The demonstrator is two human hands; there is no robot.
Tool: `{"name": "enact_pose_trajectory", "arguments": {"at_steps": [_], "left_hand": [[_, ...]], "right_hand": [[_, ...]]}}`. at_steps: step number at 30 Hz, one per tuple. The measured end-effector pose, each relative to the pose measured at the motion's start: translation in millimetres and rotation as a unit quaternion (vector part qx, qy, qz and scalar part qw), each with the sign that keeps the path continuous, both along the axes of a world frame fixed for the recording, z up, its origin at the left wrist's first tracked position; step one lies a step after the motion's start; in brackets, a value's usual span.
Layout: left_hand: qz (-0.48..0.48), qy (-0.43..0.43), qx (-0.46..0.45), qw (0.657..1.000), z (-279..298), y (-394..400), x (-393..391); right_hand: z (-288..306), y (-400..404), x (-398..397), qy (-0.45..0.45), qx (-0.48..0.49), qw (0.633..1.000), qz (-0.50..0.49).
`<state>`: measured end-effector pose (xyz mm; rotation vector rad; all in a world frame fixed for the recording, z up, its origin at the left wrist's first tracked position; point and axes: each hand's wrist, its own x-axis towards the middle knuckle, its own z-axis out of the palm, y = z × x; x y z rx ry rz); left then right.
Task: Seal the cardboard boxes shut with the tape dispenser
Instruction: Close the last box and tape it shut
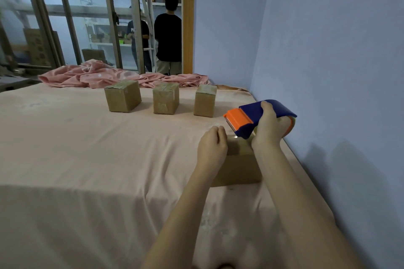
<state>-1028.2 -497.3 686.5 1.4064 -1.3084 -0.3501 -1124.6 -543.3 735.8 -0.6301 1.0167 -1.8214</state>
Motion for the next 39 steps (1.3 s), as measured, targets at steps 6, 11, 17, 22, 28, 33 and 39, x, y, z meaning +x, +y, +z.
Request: {"name": "enact_pose_trajectory", "arguments": {"at_steps": [6,11,17,22,28,33,39], "left_hand": [[0.008,-0.015,-0.016,1.0,0.1,1.3,-0.9],[0.006,0.001,-0.019,1.0,-0.7,2.5,-1.4],[0.01,0.019,-0.034,0.999,-4.7,5.4,0.9],[-0.02,0.07,-0.019,0.997,-2.9,1.0,3.7],[0.003,0.229,-0.038,0.973,1.2,-6.1,7.0],[0.011,0.246,-0.032,0.969,0.6,-6.5,12.1],[0.005,0.101,-0.034,0.994,4.9,-3.7,24.1]], "right_hand": [[5.6,-5.4,-2.3,-0.039,0.017,0.999,0.015],[10.3,-11.8,-4.2,-0.045,0.014,0.998,0.029],[18.5,-9.9,-11.5,-0.09,0.02,0.996,0.01],[29.5,-12.8,-26.3,-0.006,-0.056,0.998,-0.042],[3.7,-7.6,-5.7,0.18,-0.081,0.977,-0.086],[-14.9,-7.0,1.9,0.162,-0.057,0.982,-0.076],[-16.9,-8.0,0.6,0.216,-0.06,0.971,-0.078]]}}
